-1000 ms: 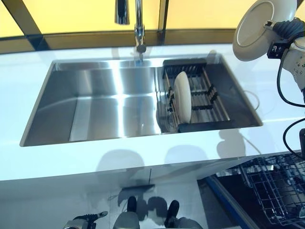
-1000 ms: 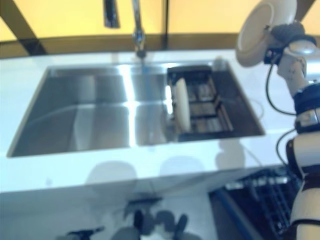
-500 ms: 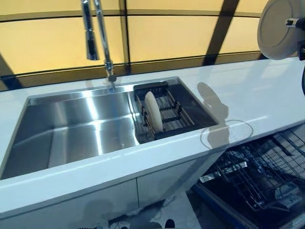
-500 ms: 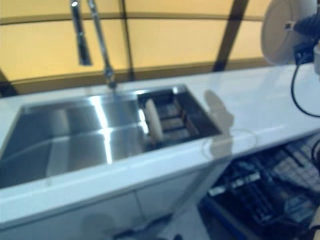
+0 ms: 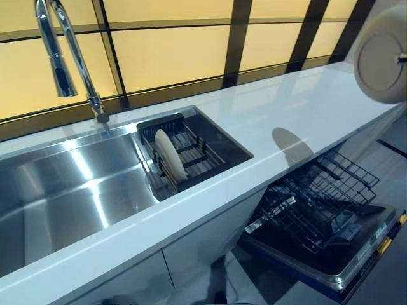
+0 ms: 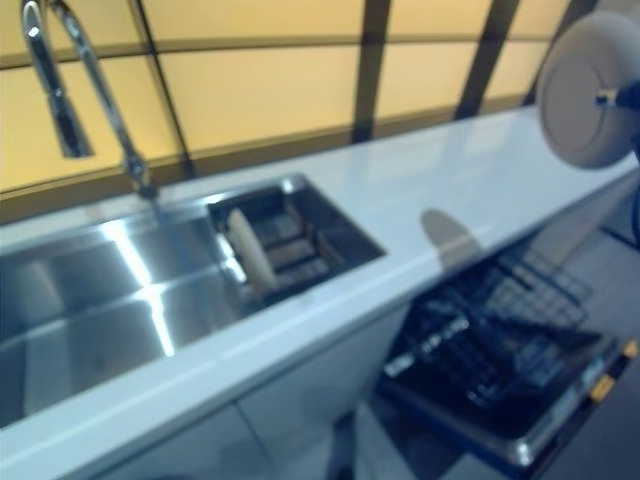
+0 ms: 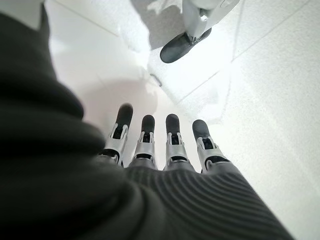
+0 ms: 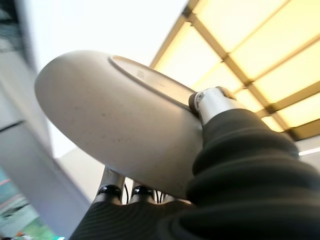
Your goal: Take plates into dishwasher
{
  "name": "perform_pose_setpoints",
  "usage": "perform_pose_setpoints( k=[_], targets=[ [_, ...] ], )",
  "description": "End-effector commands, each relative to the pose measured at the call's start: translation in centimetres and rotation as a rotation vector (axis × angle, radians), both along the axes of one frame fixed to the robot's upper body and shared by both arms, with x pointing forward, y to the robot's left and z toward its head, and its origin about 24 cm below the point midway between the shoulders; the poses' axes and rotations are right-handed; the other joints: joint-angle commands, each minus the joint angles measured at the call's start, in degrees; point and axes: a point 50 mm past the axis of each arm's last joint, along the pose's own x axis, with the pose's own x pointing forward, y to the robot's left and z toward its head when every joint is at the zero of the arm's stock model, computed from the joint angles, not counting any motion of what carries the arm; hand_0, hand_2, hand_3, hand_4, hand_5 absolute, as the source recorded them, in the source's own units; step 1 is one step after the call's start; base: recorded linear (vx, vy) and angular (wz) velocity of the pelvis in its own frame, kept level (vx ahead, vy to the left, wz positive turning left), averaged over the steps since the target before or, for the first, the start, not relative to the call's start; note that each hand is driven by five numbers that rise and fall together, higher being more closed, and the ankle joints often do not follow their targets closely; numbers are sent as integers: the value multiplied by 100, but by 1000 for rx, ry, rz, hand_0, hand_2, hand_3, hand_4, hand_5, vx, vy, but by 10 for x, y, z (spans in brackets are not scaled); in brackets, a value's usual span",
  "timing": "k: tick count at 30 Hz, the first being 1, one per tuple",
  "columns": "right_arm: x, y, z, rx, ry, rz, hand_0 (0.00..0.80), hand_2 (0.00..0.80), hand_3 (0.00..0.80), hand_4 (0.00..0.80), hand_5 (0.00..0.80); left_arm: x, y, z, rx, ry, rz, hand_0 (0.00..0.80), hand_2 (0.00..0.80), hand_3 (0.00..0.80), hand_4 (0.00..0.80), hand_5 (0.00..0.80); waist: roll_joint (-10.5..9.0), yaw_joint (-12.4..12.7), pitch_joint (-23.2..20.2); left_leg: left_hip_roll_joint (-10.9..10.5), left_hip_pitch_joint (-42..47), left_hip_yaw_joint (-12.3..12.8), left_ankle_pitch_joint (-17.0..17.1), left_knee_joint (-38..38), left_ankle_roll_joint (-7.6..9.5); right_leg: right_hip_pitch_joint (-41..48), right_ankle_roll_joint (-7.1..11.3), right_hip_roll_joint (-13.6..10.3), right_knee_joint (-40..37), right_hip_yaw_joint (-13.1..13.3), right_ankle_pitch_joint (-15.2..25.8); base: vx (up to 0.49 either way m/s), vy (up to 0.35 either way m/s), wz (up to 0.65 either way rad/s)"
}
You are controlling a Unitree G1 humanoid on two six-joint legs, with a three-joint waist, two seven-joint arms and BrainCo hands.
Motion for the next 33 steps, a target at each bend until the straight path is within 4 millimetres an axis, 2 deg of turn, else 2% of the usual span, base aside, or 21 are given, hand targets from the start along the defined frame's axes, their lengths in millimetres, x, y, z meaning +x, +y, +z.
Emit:
perform_pose_setpoints(
  k=[1,7,14,21,33],
  targets=[
    [-15,2,30,-85,-90,68,800,800,800,800,800,21,20,12,79,-40,-75,0,0,0,0,0,-172,-96,164,94,208,-160,-171,17,-42,312,605,-269,15,175,-140,-16,-14,-15],
    [-25,-3,-5,-172,54,145,800,800,800,800,800,21,22,13,77,-49,-66,0,0,0,0,0,-169,-283,244,101,244,-28,-207,17,-9,223,609,-253,15,252,-111,-16,-35,-11],
    [-35,-9,-29,-254,195,184,800,800,800,800,800,12,25,12,81,-35,-67,0,0,0,0,0,-156,-347,305,115,278,66,-218,17,-9,171,604,-251,15,259,-102,4,-32,-10],
    [-39,-12,-46,-337,290,192,800,800,800,800,800,11,26,12,92,-42,-82,0,0,0,0,0,-161,-343,354,118,265,74,-220,17,-7,136,617,-254,15,266,-92,0,0,0],
    [-29,-12,-72,-418,367,191,800,800,800,800,800,15,24,13,107,-50,-103,0,0,0,0,0,-118,-168,442,143,177,2,-205,17,-19,97,648,-308,15,135,-101,-2,-23,0]
  ],
)
